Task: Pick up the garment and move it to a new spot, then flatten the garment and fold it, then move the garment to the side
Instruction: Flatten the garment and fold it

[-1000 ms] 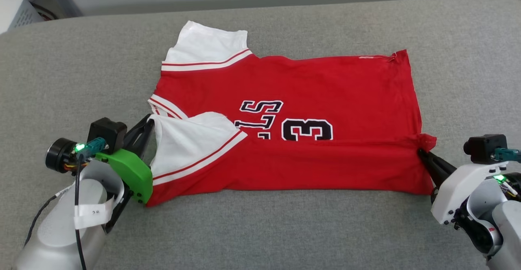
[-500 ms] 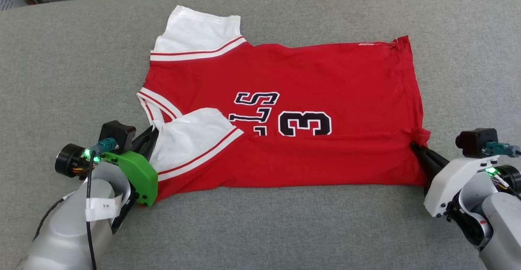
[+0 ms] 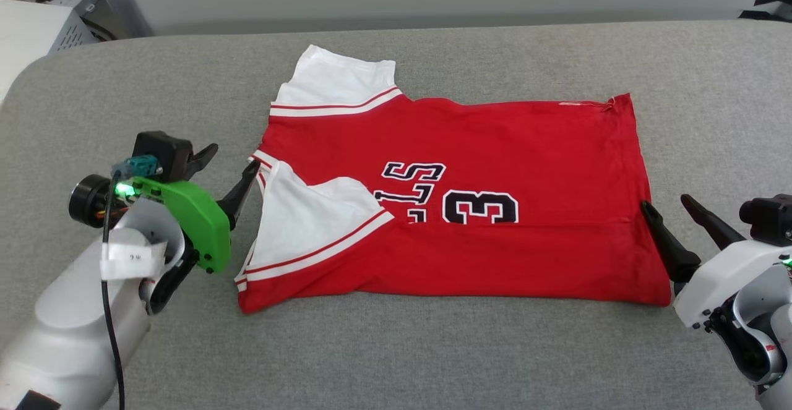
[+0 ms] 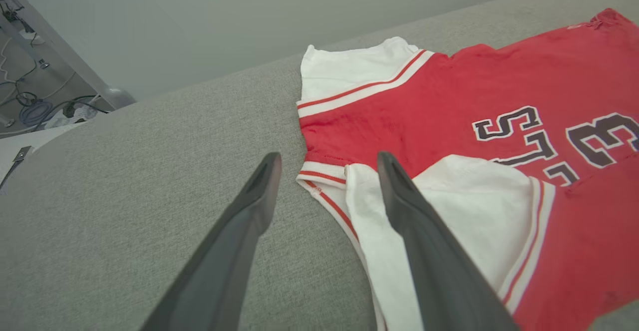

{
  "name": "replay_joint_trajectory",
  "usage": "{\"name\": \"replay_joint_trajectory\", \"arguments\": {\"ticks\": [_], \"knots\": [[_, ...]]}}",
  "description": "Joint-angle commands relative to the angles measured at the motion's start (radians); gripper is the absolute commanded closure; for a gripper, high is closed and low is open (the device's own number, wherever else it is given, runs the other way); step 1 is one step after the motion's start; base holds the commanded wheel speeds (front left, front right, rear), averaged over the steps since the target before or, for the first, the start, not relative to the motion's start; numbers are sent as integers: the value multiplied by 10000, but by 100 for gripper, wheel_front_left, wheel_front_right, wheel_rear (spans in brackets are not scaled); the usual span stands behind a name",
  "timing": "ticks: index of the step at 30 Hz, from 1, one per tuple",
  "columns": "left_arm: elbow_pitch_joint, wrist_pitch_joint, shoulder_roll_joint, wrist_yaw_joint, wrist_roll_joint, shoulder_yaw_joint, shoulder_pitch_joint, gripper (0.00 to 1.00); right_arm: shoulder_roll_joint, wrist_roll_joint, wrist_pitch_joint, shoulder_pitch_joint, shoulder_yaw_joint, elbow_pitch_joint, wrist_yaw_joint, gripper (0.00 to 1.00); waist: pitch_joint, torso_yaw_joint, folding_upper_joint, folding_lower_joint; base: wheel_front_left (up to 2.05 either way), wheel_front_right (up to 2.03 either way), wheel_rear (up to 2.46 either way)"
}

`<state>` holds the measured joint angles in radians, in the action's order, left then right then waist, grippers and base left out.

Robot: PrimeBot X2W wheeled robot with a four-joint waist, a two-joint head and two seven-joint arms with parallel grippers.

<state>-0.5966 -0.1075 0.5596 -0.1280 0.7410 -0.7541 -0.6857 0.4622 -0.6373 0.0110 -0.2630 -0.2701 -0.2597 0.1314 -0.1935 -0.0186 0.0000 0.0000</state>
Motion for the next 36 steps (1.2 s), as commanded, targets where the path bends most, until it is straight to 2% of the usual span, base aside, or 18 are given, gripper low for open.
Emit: {"name": "replay_joint_trajectory", "arguments": {"ticks": [1,8,11,12,21,28,34,35,36], "knots": [[352,662,235,-26,414,-164,-369,0,-40,119,130,181,144,175,-7,0,210,148,0,0,0,0,0],[1798,4955,953,-26,2496,-982,-906,0,-317,410,743,504,524,674,-7,0,282,212,0,0,0,0,0],[2072,6356,1169,-26,3049,-1309,-952,0,-427,471,945,569,559,780,-7,0,284,154,0,0,0,0,0],[2112,7216,1266,-26,3362,-1552,-857,0,-528,483,1115,600,570,821,-7,0,270,46,0,0,0,0,0],[1441,7710,1145,-21,3551,-2049,-199,0,-683,461,1302,434,530,760,-7,0,-10,-319,0,0,0,0,0],[595,7588,875,-24,3397,-2531,43,0,-755,466,1254,174,338,636,-7,0,-319,-483,0,0,0,0,0],[407,7173,611,-25,3532,-2938,189,0,-676,424,1228,-3,294,538,-7,0,-332,-465,0,0,0,0,0],[401,7038,609,-25,3544,-2963,172,72,-623,429,1239,-47,285,553,-7,0,-304,-454,0,0,0,0,0],[397,6914,626,-25,3570,-3007,149,100,-541,439,1265,-108,270,578,-7,0,-257,-443,0,0,0,0,0]]}}
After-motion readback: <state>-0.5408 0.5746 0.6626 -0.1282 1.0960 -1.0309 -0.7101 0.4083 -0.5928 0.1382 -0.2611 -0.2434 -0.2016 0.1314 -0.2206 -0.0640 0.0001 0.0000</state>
